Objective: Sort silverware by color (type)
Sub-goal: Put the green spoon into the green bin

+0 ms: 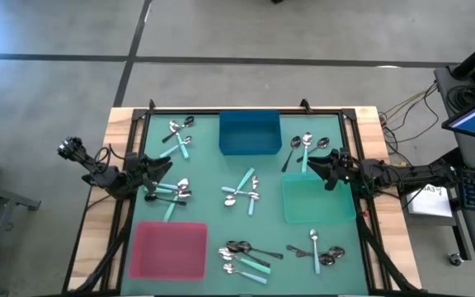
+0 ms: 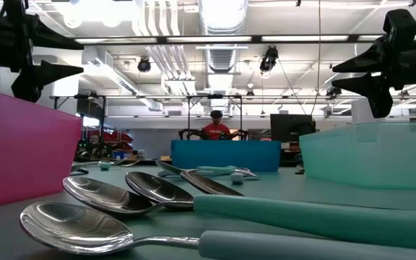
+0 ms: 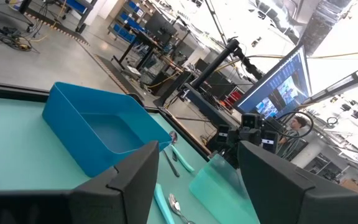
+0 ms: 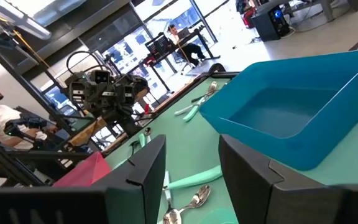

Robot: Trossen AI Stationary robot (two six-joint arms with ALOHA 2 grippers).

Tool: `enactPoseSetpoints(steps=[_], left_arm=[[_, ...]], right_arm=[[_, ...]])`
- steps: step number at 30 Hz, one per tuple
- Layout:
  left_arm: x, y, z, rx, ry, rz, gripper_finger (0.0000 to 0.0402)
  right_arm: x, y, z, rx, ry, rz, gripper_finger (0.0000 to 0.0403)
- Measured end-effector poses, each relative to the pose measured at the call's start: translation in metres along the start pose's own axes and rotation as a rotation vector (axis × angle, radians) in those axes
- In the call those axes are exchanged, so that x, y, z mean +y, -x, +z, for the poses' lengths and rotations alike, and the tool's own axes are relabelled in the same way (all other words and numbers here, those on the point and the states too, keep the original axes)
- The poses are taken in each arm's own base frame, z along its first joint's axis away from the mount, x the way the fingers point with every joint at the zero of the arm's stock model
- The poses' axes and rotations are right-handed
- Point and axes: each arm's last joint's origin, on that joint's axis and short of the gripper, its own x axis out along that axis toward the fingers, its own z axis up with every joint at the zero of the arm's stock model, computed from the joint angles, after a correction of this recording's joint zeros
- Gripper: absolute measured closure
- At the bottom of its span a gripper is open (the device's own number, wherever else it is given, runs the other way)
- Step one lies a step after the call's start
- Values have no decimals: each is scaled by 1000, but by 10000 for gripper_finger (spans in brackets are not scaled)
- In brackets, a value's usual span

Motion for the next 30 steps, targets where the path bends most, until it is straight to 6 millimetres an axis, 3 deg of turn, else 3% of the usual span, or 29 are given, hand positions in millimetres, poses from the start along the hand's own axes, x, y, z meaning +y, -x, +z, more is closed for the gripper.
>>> enactPoseSetpoints(steps=[23,30], left_arm=[[0,0,0,0,0,0,196],[0,0,0,0,0,0,196]], right_arm=[[-2,-2,0,-6,-78,-81,264],[11,-5,23,41,-43,-193,264]])
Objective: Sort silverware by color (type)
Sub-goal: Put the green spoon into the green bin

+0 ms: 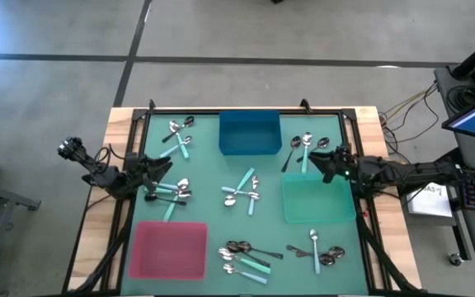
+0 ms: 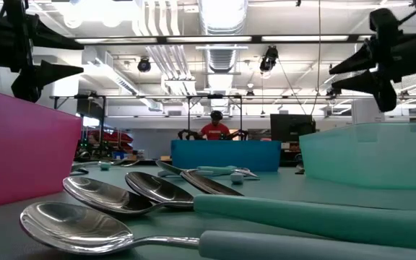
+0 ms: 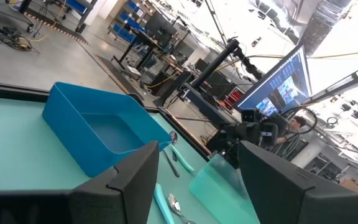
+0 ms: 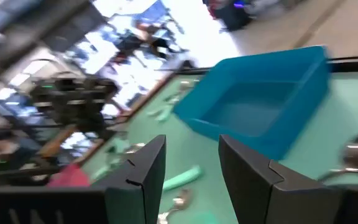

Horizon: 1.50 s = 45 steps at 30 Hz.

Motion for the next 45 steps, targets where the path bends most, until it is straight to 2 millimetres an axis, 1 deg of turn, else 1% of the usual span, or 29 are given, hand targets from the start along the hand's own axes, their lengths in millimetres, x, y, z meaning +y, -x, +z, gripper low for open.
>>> enactPoseSetpoints(steps=[3,5,9,13,19,24,28,30,35,39,45], left_arm=[[0,0,0,0,0,0,196],[0,0,0,0,0,0,196],[0,0,0,0,0,0,196],[0,0,0,0,0,0,196],[0,0,0,0,0,0,196],[0,0,0,0,0,0,196],[0,0,0,0,0,0,196],[0,0,0,1,-3,1,196],[0,0,0,2,-5,1,196],[0,0,-1,3,-6,2,196],[0,0,-1,3,-6,2,196]], right_arm=[[4,0,10,36,8,-140,264],[4,0,13,100,22,-261,264],[1,-1,14,228,6,-507,264],[2,-9,11,290,-11,-653,264],[6,-23,4,301,-57,-720,264],[9,-34,0,352,-51,-759,263],[16,-46,4,383,-38,-763,252],[18,-52,4,440,-13,-751,245],[26,-69,12,450,44,-725,249],[22,-80,16,502,9,-752,248],[8,-94,17,604,-82,-798,215]])
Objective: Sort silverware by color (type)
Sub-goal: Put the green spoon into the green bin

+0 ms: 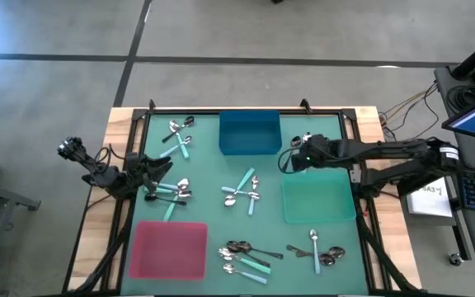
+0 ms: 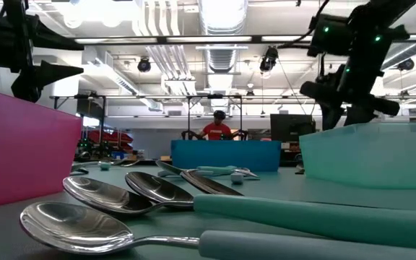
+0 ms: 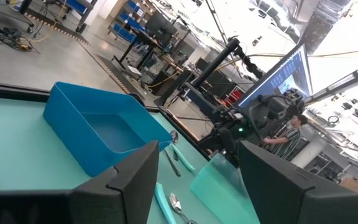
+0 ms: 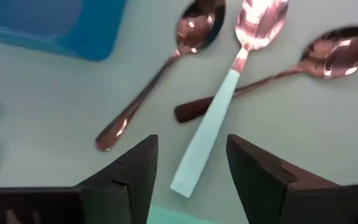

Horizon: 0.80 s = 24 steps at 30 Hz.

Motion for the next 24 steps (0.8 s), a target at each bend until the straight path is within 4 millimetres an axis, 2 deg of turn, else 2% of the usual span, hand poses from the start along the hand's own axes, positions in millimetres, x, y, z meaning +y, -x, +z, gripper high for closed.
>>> enactPoseSetpoints(steps=[5,14,24], left_arm=[[0,0,0,0,0,0,196],[0,0,0,0,1,0,196],[0,0,0,0,1,0,196]], right_arm=[[-4,-16,8,109,-78,-26,200],[-14,-42,20,177,-131,-122,217],[-14,-44,26,176,-164,-81,221]])
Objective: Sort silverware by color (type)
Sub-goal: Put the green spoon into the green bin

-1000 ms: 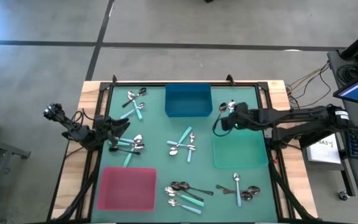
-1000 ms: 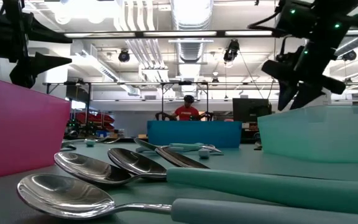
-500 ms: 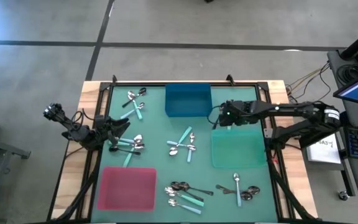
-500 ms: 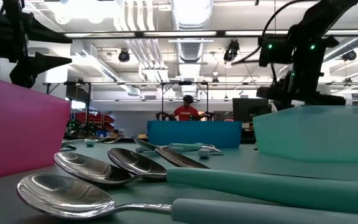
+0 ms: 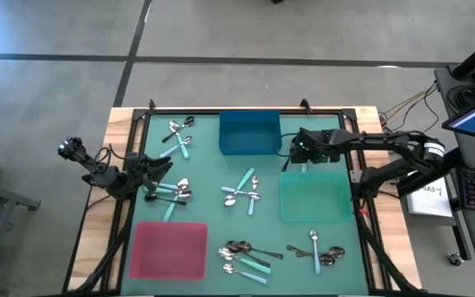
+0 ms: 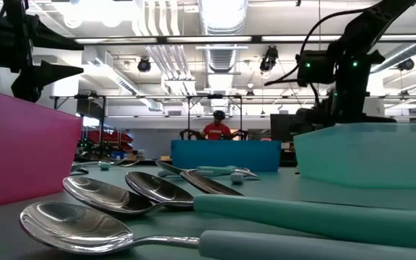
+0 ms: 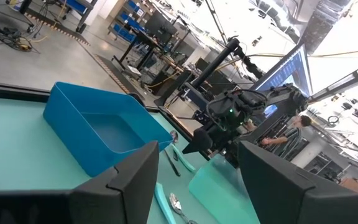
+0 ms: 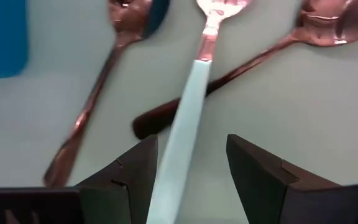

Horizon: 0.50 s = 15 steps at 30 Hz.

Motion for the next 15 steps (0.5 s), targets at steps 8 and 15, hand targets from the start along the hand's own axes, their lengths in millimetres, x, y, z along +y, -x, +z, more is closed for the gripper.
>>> enactPoseSetpoints(steps=[8,15], left_arm=[[0,0,0,0,0,0,196],[0,0,0,0,0,-1,196]], right_arm=[[16,-3,10,2,76,-4,221],[23,-22,22,98,149,-96,221]])
